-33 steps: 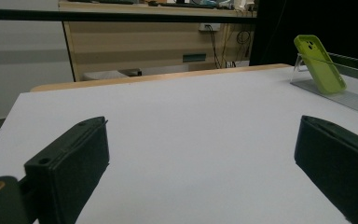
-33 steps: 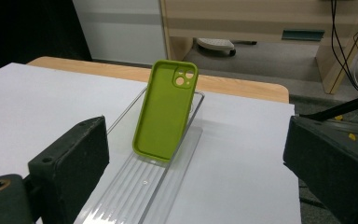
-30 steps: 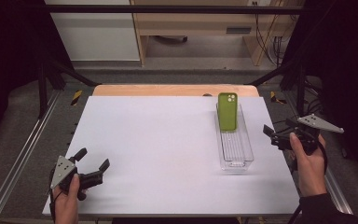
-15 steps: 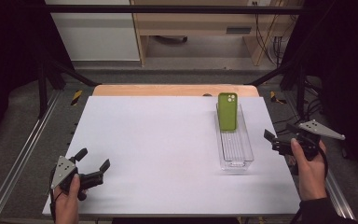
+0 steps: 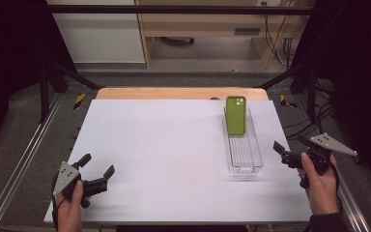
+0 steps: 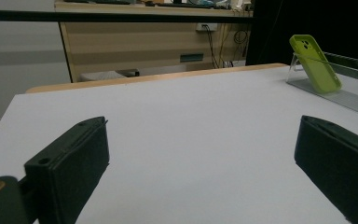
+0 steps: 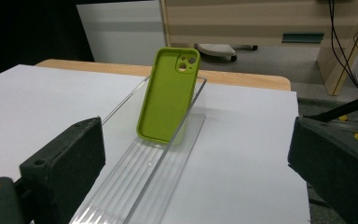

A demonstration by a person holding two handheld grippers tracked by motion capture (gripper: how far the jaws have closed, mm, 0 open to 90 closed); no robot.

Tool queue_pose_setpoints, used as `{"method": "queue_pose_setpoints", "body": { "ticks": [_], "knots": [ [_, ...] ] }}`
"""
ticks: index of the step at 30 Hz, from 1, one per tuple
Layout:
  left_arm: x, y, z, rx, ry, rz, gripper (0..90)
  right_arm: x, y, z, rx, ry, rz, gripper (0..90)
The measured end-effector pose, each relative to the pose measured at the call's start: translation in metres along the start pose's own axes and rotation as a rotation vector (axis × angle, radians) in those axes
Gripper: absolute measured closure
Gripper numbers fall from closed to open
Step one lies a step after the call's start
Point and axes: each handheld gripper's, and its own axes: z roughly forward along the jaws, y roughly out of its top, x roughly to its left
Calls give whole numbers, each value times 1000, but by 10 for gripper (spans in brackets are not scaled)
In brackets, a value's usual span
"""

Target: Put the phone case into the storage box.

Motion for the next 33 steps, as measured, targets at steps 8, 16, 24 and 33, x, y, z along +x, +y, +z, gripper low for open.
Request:
{"method": "queue_pose_setpoints", "body": {
  "ticks": [8,16,24,33],
  "knots": [
    [0,0,0,2,-1,1,26,1,-12,-3,-2,6,15,38],
    [-1,0,0,2,-2,2,26,4,-22,-5,1,3,13,39],
    [-1,0,-1,1,-2,0,26,9,-31,-6,-16,6,-2,44],
    [-1,-1,-9,4,-4,4,26,13,-43,-5,-66,-19,-41,49]
  ]
}}
